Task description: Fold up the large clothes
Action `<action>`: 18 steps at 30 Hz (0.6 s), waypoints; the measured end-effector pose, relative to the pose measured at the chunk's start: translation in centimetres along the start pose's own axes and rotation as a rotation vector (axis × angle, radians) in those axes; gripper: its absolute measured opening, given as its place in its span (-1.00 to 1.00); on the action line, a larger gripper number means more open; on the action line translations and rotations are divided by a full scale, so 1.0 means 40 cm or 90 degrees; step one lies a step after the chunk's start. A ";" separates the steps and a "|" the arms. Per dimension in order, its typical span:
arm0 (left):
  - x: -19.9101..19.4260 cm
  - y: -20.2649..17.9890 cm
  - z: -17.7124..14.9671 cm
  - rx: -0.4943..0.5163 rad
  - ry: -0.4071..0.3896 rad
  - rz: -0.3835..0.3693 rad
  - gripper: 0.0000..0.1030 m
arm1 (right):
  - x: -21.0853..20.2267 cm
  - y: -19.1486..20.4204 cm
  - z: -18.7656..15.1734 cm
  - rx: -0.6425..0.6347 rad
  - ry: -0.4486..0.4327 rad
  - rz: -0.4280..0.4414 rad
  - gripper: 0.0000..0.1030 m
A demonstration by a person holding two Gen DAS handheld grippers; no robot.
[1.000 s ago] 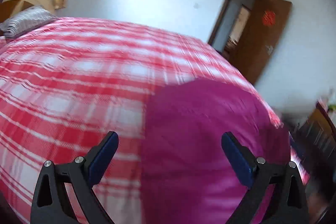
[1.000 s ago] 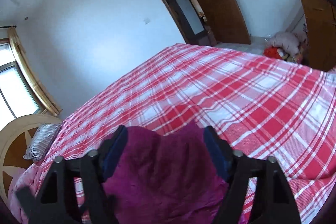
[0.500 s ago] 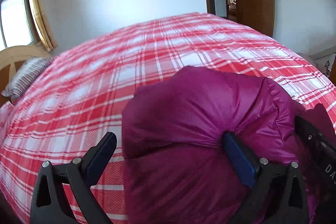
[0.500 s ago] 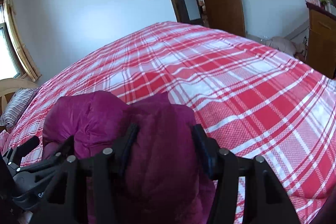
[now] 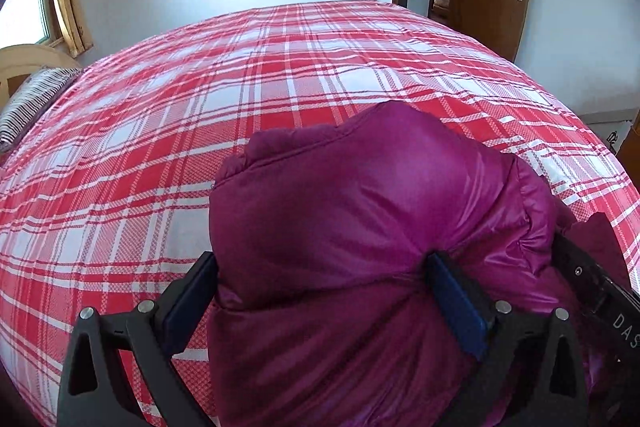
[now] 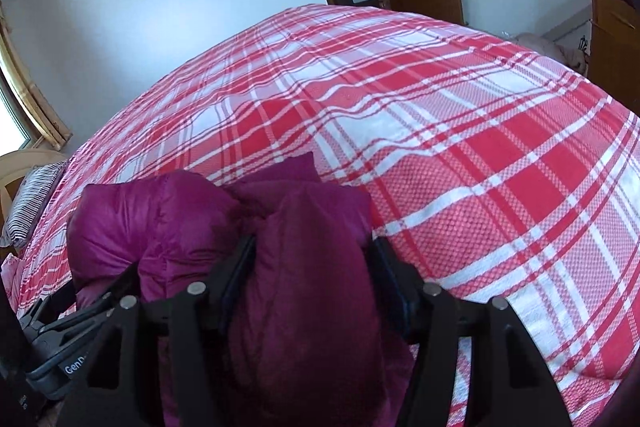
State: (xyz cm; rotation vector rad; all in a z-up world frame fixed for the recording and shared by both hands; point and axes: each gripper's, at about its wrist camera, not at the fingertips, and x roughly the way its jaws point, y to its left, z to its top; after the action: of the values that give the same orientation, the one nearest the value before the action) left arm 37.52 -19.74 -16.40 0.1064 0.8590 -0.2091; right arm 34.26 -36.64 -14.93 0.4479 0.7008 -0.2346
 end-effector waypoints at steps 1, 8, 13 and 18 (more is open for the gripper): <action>0.002 0.001 0.001 -0.001 0.003 -0.003 0.98 | 0.002 0.000 -0.001 0.000 0.002 -0.001 0.21; 0.027 0.020 0.001 -0.030 0.029 -0.044 0.99 | 0.010 0.000 0.000 -0.001 0.010 -0.001 0.25; 0.035 0.027 0.001 -0.042 0.037 -0.058 0.99 | 0.015 0.003 0.000 -0.005 0.015 -0.003 0.27; 0.040 0.032 -0.001 -0.049 0.040 -0.067 0.99 | 0.020 0.006 0.002 -0.007 0.019 -0.003 0.28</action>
State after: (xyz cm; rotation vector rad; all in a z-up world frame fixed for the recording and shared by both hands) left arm 38.77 -18.70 -17.63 -0.0041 0.9350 -0.2717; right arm 34.97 -36.52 -15.34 0.4393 0.7322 -0.2285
